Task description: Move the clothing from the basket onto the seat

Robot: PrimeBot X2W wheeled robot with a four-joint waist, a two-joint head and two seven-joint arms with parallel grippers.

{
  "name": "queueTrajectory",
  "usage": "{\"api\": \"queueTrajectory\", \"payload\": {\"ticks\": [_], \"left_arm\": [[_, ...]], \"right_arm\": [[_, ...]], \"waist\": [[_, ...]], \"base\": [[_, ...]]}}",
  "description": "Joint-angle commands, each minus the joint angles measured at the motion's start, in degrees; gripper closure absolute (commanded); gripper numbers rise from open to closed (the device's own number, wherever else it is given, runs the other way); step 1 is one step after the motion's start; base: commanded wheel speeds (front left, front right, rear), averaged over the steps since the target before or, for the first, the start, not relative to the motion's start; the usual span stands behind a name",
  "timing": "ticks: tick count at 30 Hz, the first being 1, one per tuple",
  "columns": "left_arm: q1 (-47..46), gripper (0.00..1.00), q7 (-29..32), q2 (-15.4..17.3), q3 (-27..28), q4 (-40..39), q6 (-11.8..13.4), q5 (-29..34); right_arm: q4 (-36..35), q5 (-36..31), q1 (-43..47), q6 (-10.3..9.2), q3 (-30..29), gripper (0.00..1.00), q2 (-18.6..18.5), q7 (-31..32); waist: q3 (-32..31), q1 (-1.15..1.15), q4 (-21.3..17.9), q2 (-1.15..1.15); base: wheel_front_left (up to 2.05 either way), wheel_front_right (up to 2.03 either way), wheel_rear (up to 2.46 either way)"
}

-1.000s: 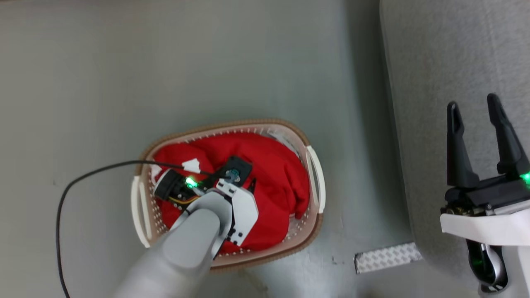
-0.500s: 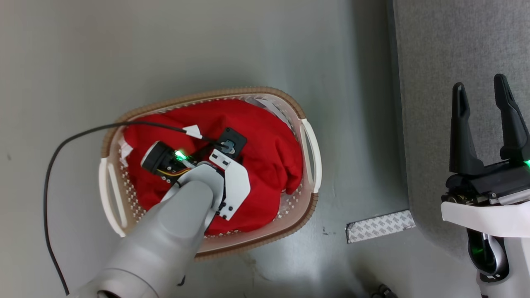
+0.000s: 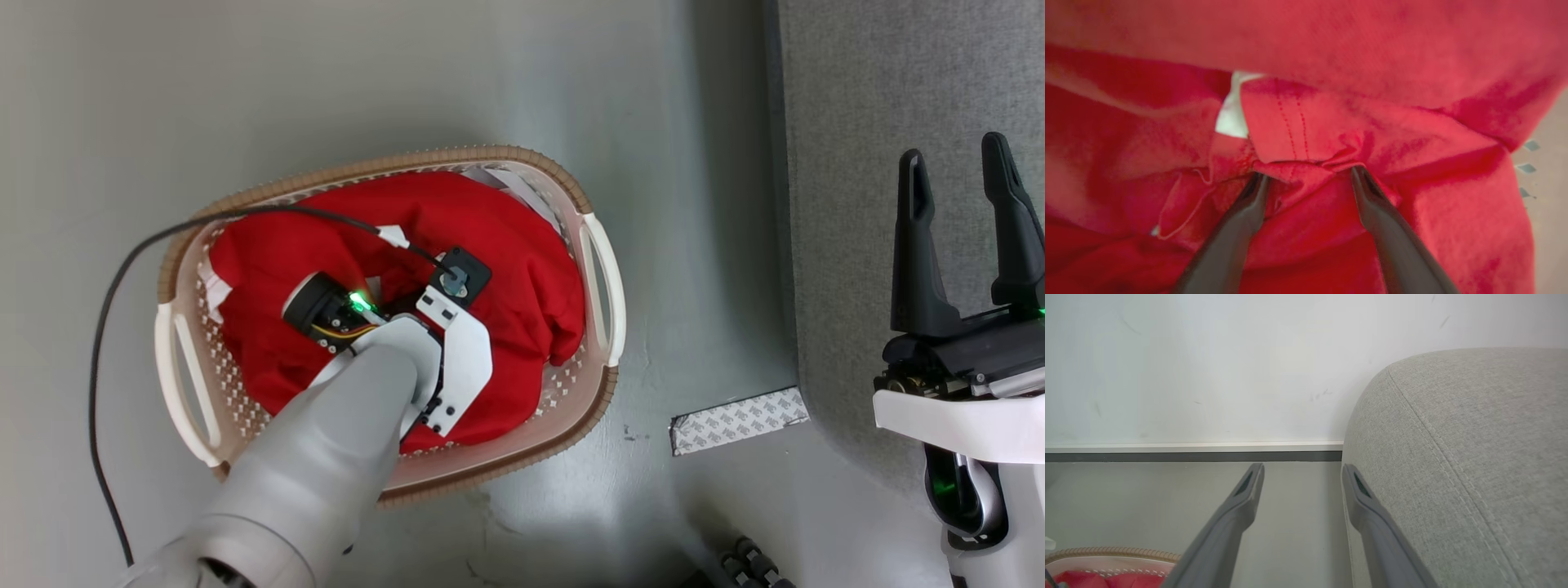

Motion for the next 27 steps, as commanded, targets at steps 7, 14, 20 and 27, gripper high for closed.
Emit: {"api": "queueTrajectory", "payload": {"ticks": [7,14,20,27], "left_arm": [[-0.9,0.0,2.6,0.3,-1.7,-0.3,-2.0,-2.8],[-1.4,0.0,4.8,0.3,-3.4,-2.0,-3.6,-5.0],[-2.0,0.0,6.8,0.3,-6.0,-2.1,-4.3,-6.0],[-2.6,0.0,4.5,0.3,-7.8,-0.4,-4.5,-6.0]], "right_arm": [[0.2,-0.2,-0.5,-0.12,0.1,0.0,-0.4,0.0],[-0.4,0.0,-0.3,-0.12,-0.4,0.0,-0.8,0.0],[-0.4,-0.3,-0.1,-0.12,-0.5,0.0,-0.7,0.0],[-0.6,-0.3,-0.3,-0.12,-0.6,0.0,-0.8,0.0]], "waist": [[0.0,-0.01,0.7,0.0],[0.2,-0.01,1.2,0.0],[0.4,-0.01,1.4,0.0],[1.7,-0.01,1.0,0.0]], "base": [[0.0,0.0,0.0],[0.0,0.0,0.0],[0.0,0.0,0.0],[0.0,0.0,0.0]]}}
